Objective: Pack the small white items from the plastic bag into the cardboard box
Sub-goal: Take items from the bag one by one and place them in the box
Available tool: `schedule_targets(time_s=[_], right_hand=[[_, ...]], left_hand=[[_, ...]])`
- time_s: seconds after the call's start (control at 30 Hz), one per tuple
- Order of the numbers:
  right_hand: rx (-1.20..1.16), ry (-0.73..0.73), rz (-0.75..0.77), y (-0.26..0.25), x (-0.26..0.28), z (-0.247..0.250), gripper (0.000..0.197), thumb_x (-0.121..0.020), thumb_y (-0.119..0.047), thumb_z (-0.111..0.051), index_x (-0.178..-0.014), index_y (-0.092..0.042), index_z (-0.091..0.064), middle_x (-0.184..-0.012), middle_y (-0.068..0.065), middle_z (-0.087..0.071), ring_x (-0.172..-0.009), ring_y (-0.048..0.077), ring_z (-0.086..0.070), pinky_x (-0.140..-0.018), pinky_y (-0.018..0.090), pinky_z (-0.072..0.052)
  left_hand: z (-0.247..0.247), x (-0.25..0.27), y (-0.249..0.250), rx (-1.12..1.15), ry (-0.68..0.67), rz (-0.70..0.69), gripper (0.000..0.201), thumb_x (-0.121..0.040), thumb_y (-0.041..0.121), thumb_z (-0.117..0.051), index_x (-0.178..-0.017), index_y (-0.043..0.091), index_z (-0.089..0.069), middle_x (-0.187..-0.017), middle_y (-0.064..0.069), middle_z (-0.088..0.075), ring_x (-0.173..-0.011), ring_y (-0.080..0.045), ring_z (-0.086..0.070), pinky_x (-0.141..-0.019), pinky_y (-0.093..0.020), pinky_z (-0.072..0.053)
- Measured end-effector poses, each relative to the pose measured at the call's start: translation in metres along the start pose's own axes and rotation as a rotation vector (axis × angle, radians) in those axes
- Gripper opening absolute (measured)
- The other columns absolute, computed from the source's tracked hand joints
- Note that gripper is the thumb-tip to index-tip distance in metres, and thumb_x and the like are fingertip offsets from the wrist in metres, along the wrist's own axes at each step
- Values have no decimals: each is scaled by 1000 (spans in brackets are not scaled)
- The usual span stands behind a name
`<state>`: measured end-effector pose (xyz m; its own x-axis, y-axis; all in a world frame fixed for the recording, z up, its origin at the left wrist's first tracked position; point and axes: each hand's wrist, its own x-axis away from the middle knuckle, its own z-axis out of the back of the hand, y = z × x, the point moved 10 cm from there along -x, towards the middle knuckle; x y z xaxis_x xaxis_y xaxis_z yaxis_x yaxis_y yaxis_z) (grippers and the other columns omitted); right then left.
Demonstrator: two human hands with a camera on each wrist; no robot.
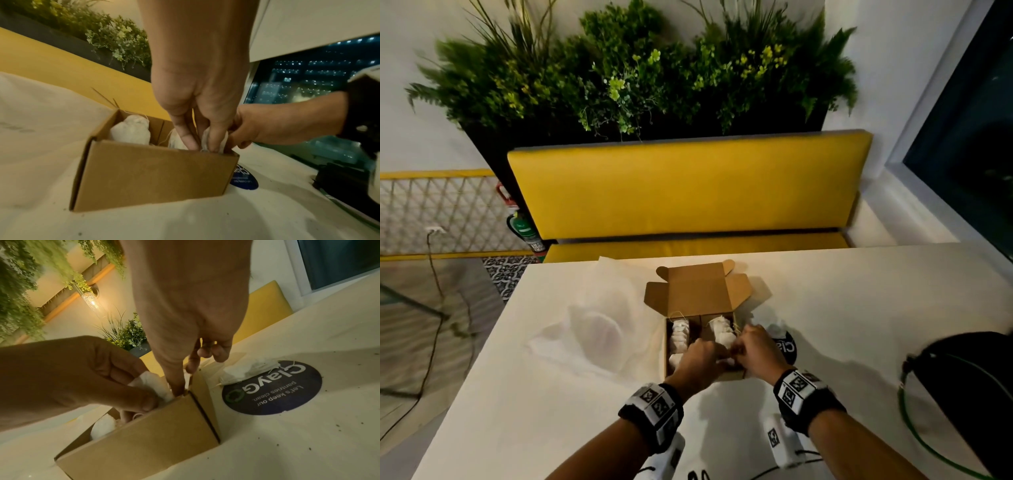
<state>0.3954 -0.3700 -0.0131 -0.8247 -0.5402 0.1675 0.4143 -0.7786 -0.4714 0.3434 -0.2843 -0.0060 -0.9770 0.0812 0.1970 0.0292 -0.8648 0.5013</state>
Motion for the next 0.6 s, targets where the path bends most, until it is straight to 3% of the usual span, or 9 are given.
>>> schedule_targets(time_s=[0.13,0.23,0.33,0.43,0.53,0.6], right_hand=[[-21,8,1,4,-1,1,16,-84,-25,-70,-94,-15,-77,-100,13,-62,-101,30,-55,-85,31,-45],[-35,15,13,5,-1,1,17,-83,-28,-72,-91,-14,-77,-97,14,-62,-97,29,-55,-77,28,-42],[-57,7,24,5,-1,0,16,-84,-21,-70,-94,-11,-77,-98,16,-64,-99,30,-56,-85,32,-45],[-65,8,37,3,-3,0,13,-83,-13,-68,-89,-6,-76,-94,18,-64,-95,30,-56,-88,34,-47],[-50,3,37,3,-3,-1,15,-83,-17,-69,-94,-11,-77,-95,16,-64,-95,27,-57,-79,30,-44],[-56,1,42,3,-4,-2,17,-82,-19,-71,-97,-15,-77,-96,14,-66,-93,27,-59,-74,26,-42]], left_hand=[[-8,-6,9,-22,-52,-5,26,-93,34,-58,-112,22,-70,-105,-4,-73,-91,-23,-67,-75,-25,-45],[-16,-12,2,6,-167,16,29,-93,37,-56,-109,17,-70,-105,-8,-71,-90,-25,-65,-80,-31,-52],[-14,-12,7,-27,-267,8,32,-94,36,-55,-111,13,-68,-111,-10,-69,-96,-28,-63,-83,-29,-49],[-11,-18,10,-81,-220,-6,31,-95,26,-54,-118,8,-61,-118,-14,-62,-105,-30,-61,-85,-29,-45],[-10,-18,20,-103,-150,-82,37,-93,26,-56,-126,13,-50,-125,-12,-55,-112,-29,-57,-97,-34,-45],[-10,-17,26,-130,-164,-108,33,-95,25,-53,-126,13,-51,-123,-11,-57,-110,-28,-58,-95,-32,-45]])
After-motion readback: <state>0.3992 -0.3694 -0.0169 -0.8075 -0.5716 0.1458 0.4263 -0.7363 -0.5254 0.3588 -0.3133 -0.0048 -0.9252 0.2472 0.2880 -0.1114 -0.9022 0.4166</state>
